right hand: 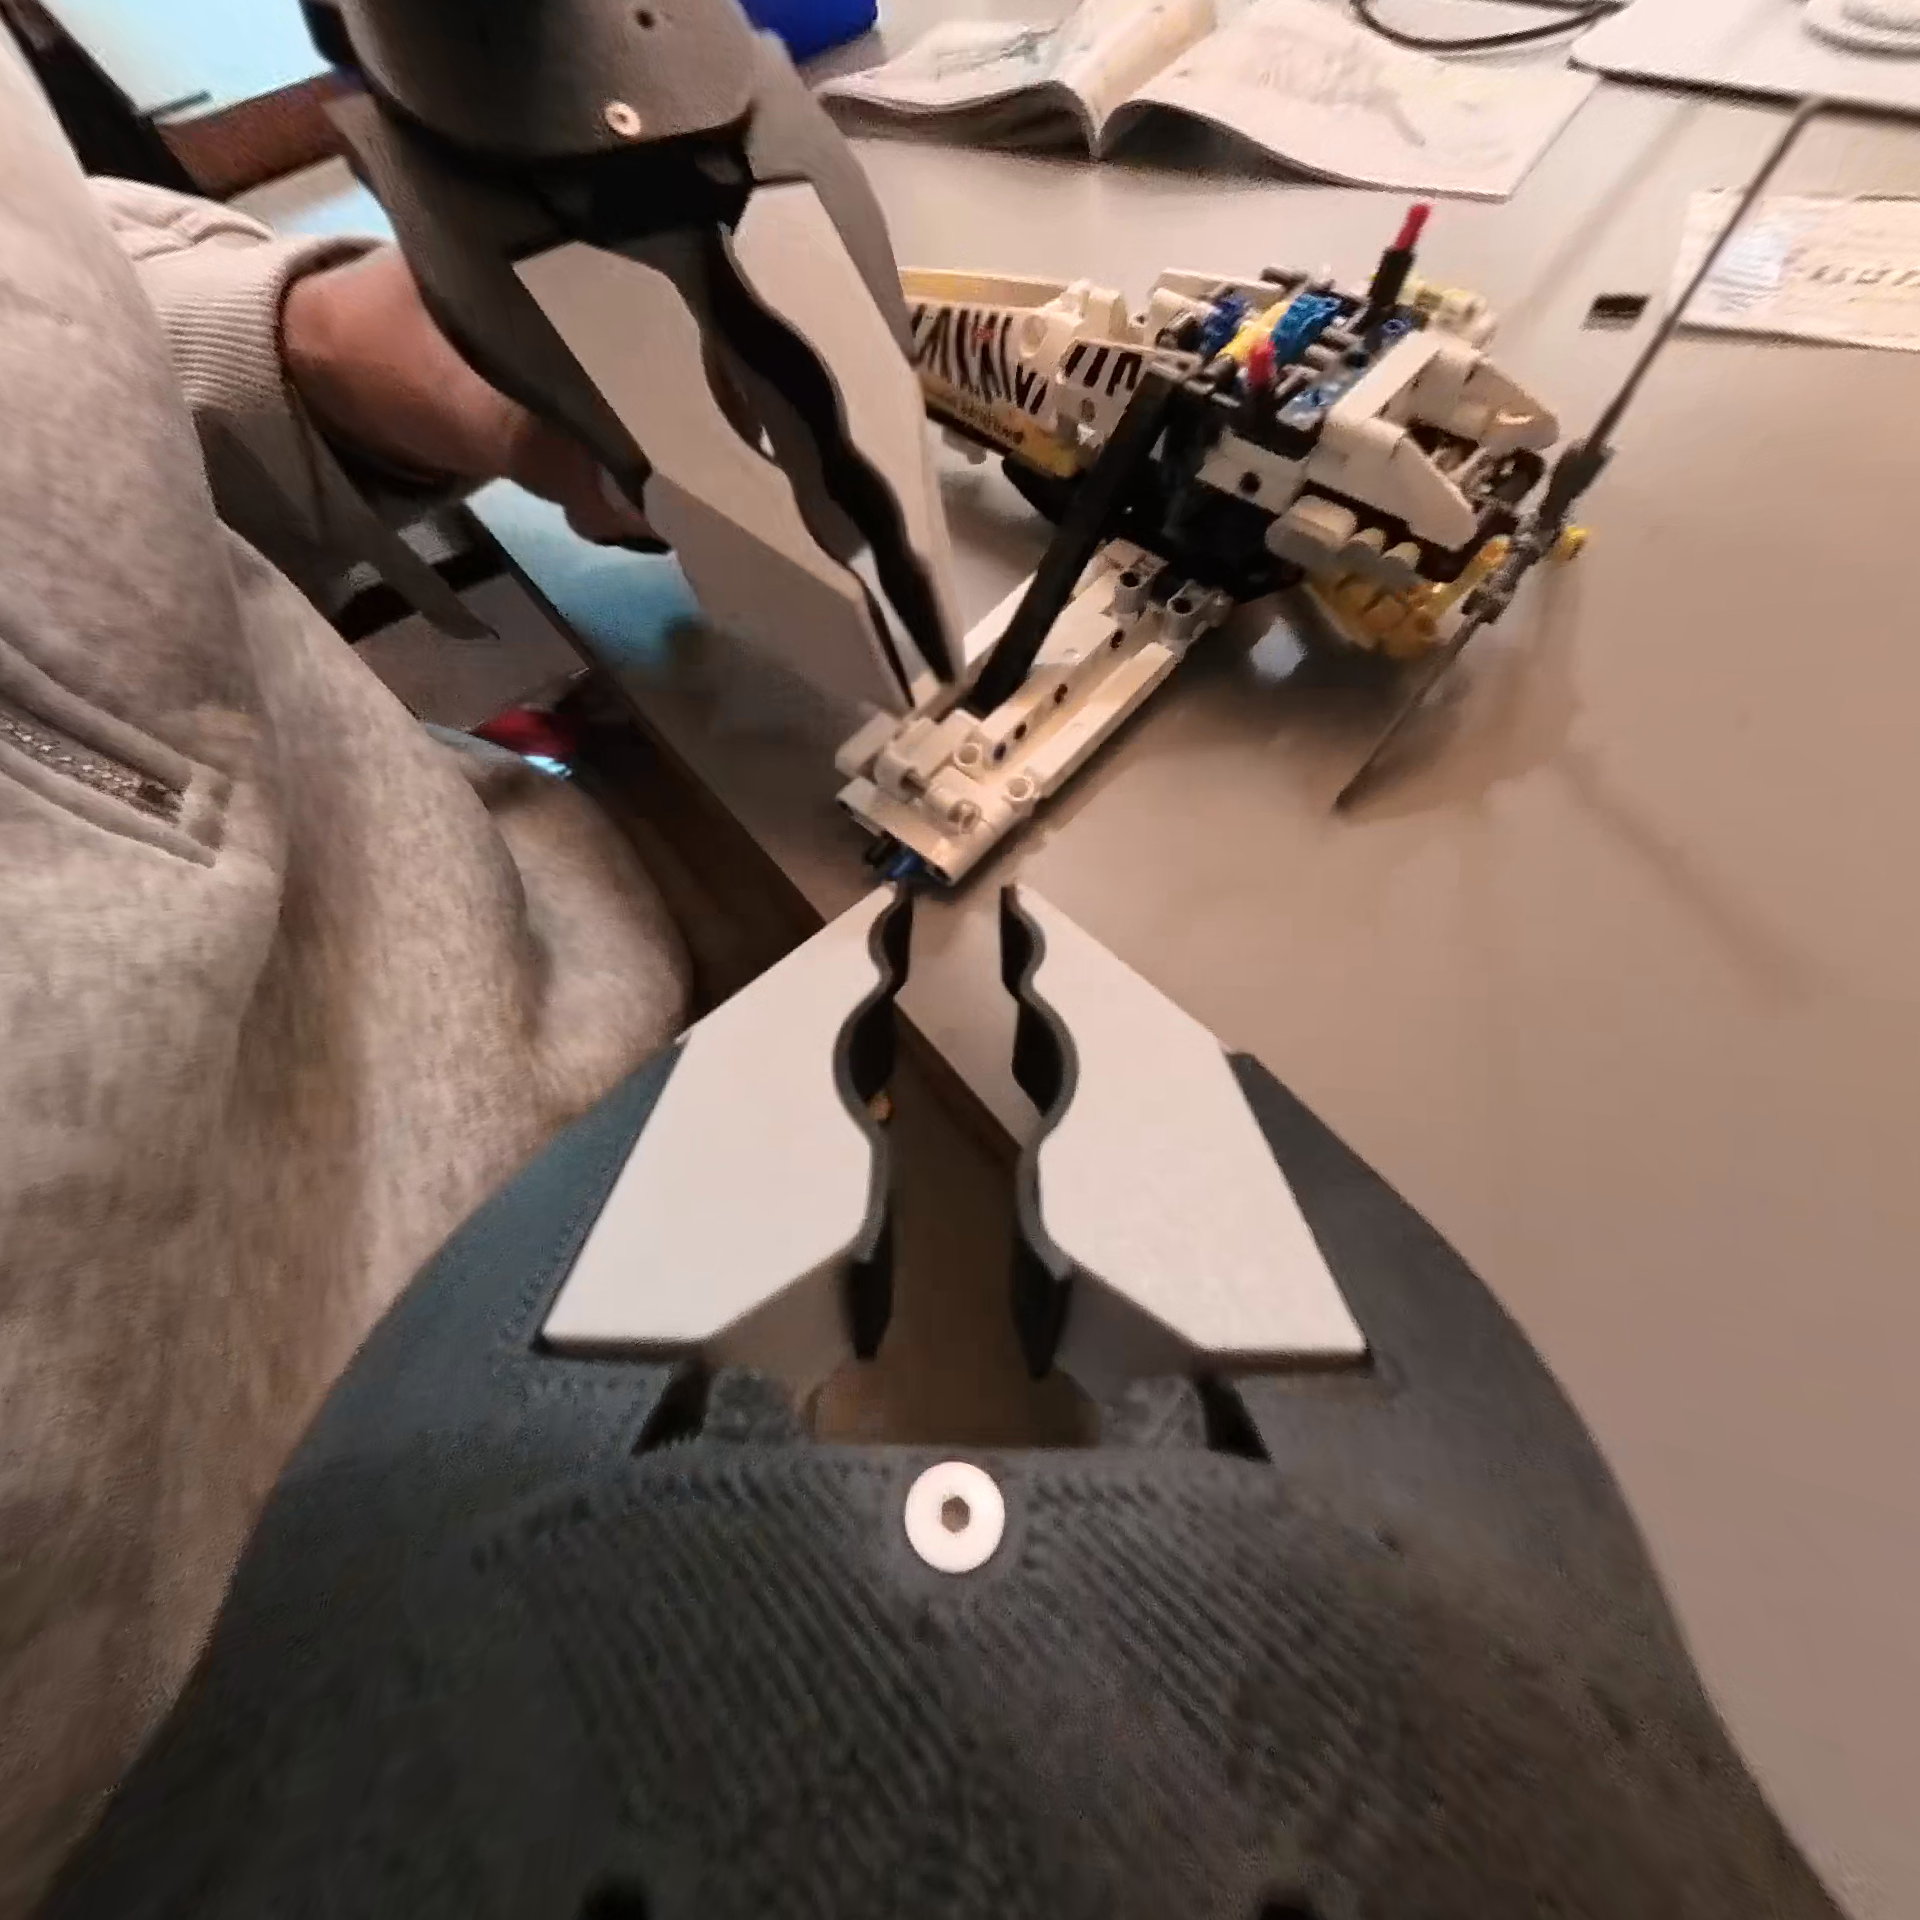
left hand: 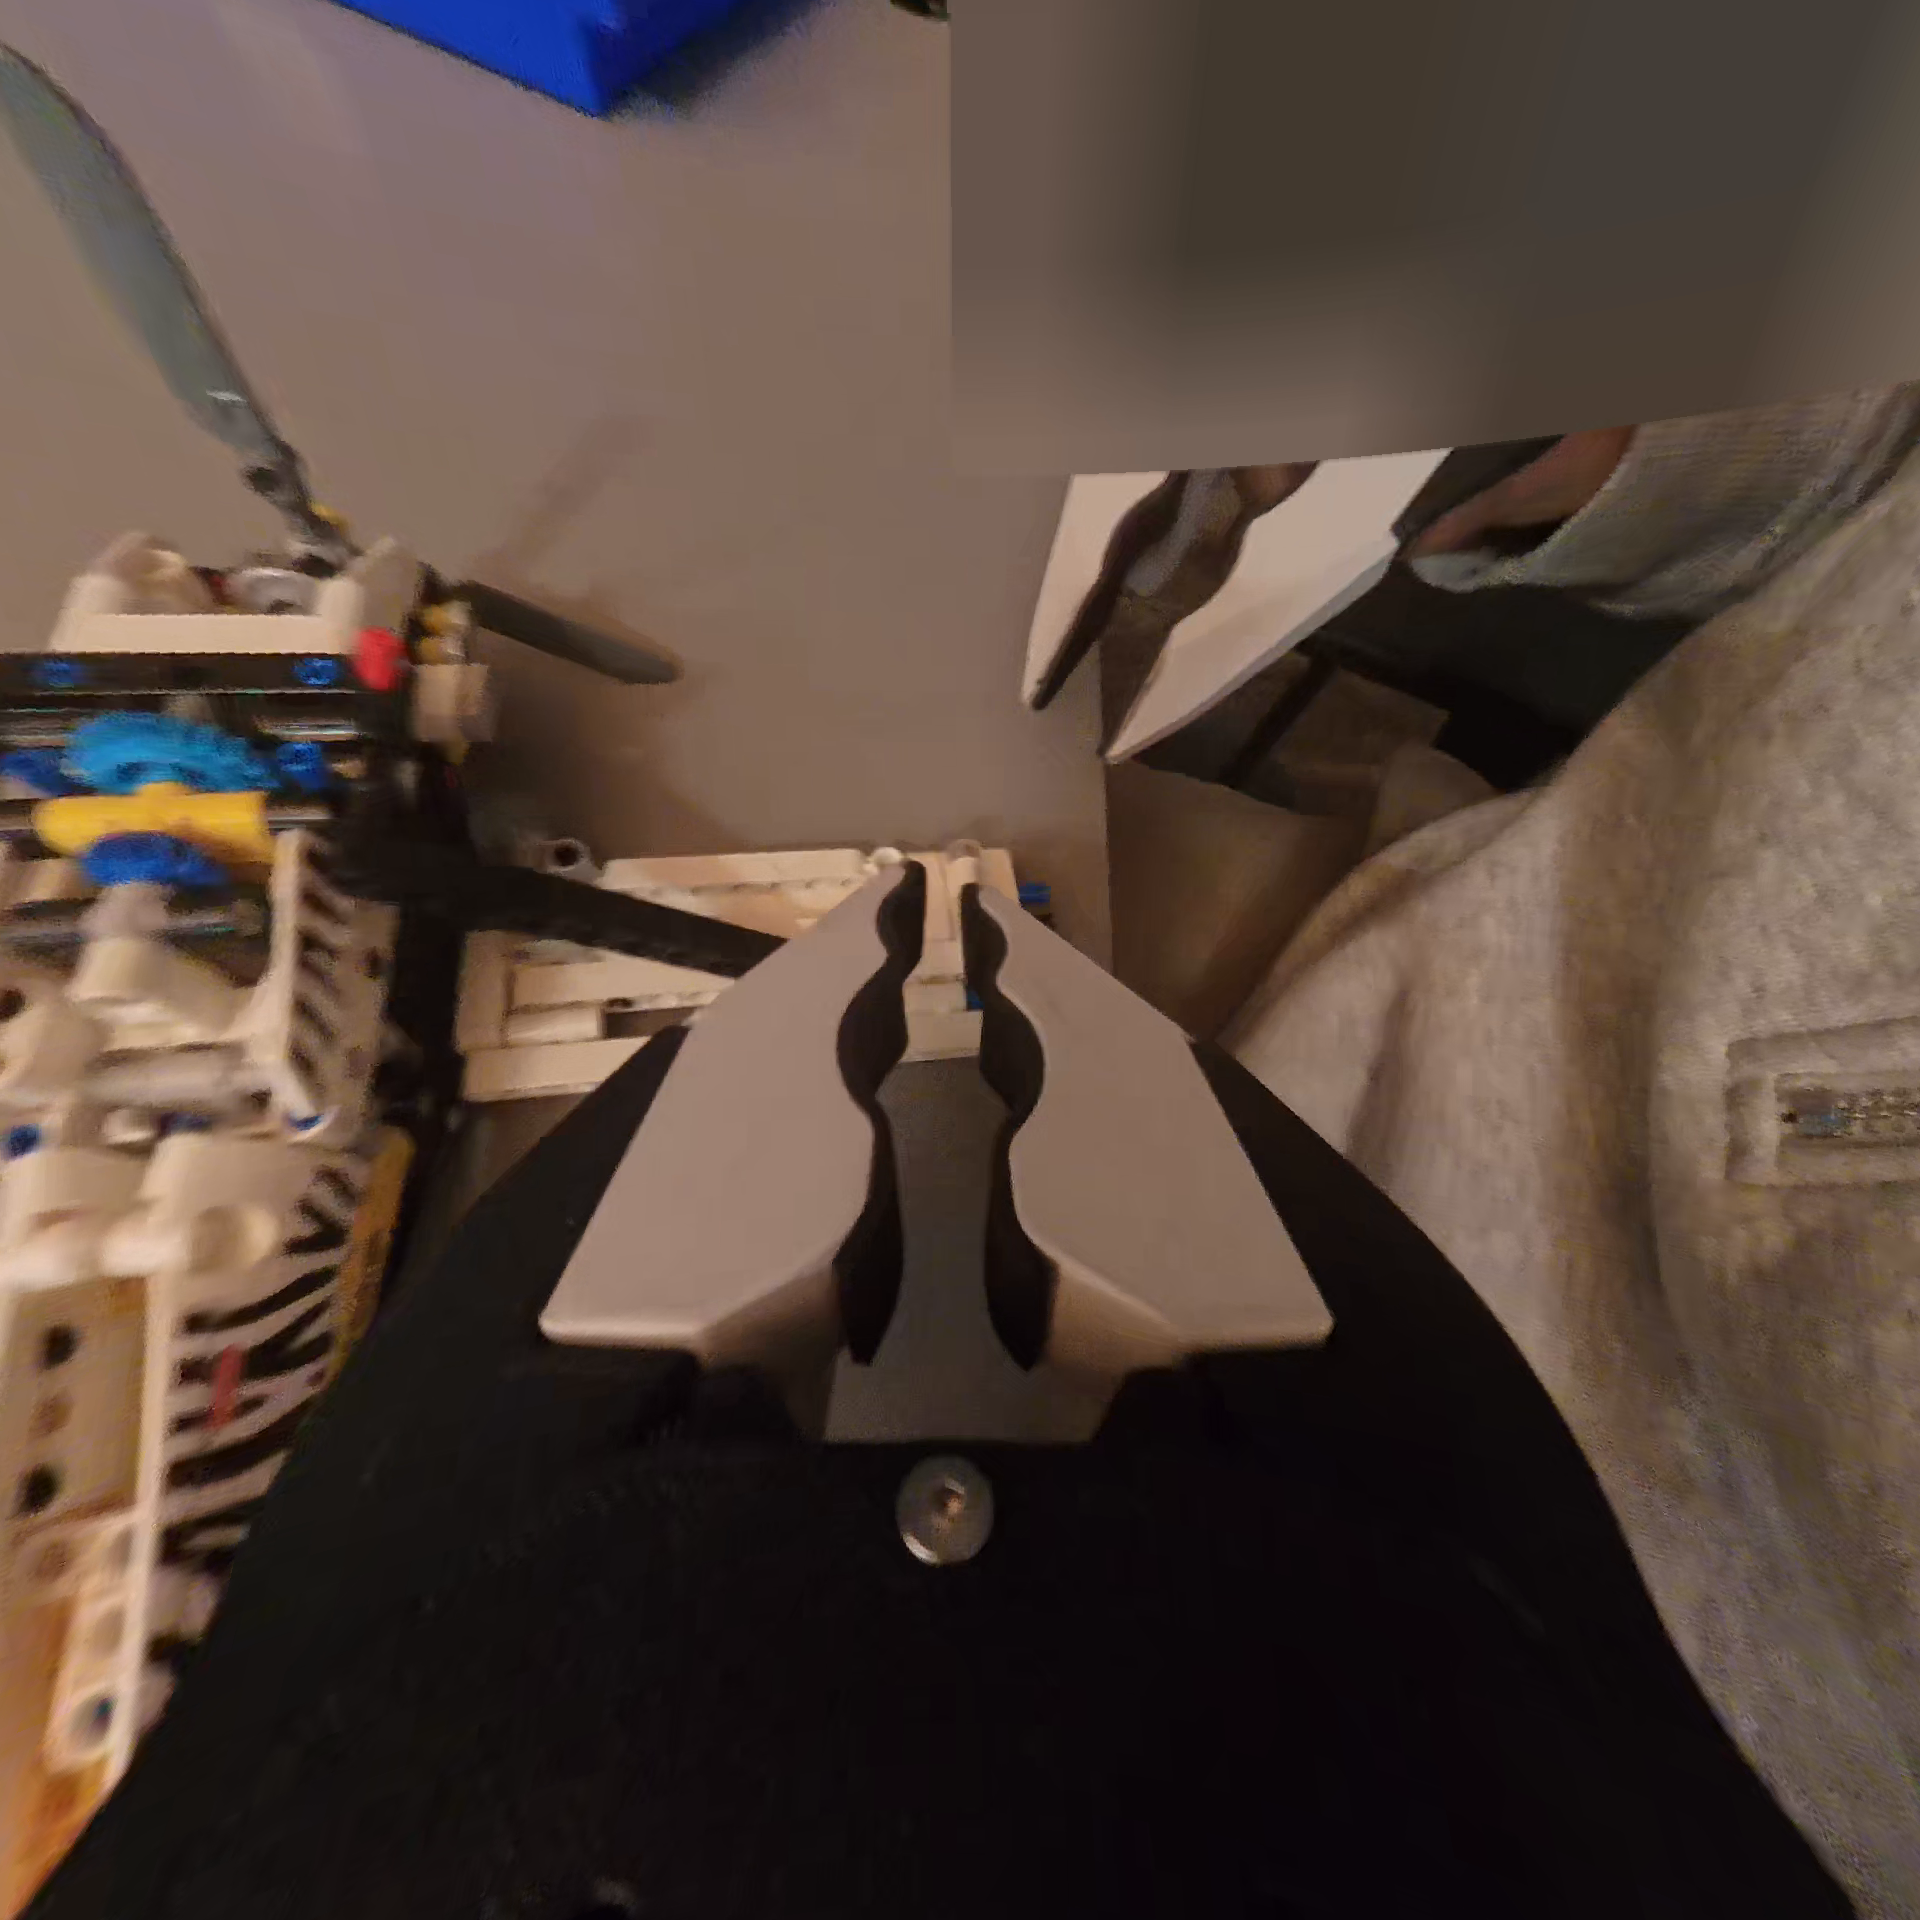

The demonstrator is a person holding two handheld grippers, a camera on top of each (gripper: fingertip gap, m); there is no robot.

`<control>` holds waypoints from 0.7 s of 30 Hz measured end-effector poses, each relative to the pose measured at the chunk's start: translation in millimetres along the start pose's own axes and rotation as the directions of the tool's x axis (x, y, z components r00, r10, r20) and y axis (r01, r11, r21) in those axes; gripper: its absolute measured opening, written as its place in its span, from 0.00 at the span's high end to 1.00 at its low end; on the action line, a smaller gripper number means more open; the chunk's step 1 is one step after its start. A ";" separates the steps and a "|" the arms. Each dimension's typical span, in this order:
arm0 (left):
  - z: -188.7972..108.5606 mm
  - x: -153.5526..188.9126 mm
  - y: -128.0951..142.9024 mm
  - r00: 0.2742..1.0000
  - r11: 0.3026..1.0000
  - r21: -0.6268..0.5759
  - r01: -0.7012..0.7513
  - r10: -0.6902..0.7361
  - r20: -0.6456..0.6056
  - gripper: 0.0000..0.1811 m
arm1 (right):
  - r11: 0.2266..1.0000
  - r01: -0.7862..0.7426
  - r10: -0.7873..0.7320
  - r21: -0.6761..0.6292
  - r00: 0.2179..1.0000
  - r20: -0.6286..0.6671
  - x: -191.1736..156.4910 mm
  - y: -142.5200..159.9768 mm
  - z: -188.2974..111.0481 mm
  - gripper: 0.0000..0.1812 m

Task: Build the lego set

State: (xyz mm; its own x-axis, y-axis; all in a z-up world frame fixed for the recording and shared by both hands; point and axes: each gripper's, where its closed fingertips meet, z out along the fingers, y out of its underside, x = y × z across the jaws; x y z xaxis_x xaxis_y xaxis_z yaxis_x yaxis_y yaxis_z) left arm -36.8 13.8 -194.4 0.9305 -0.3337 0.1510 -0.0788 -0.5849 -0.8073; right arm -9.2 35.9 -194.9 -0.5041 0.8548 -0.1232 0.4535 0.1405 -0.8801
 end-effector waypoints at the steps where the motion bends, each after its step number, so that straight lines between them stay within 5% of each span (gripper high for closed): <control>1: -4.1 -3.4 -2.6 1.000 1.000 0.017 0.003 -0.003 0.022 0.94 | 1.000 -0.009 0.009 0.002 1.000 -0.013 0.8 0.6 -2.3 0.91; 8: -39.1 15.6 -21.3 0.996 0.981 0.180 0.072 -0.079 0.033 0.86 | 1.000 0.026 -0.026 -0.009 0.999 -0.027 -25.8 10.4 -18.9 0.92; 17: -22.0 88.9 17.4 0.979 0.950 0.238 0.200 -0.204 -0.005 0.81 | 0.945 -0.003 0.057 -0.328 0.986 0.154 -115.0 127.9 21.5 0.78; 21: -8.0 118.4 47.9 0.960 0.936 0.220 0.275 -0.281 -0.008 0.81 | 0.880 0.233 -0.200 -0.415 0.972 0.122 -128.0 154.7 19.9 0.96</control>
State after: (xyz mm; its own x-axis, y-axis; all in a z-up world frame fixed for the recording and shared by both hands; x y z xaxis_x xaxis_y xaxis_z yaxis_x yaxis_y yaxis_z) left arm 66.7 -59.6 -210.7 0.9123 -0.1621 0.3760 0.2612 -0.4767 -0.8394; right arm 110.9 -61.7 -324.4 -0.6702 0.7422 0.0001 0.5865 0.5296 -0.6127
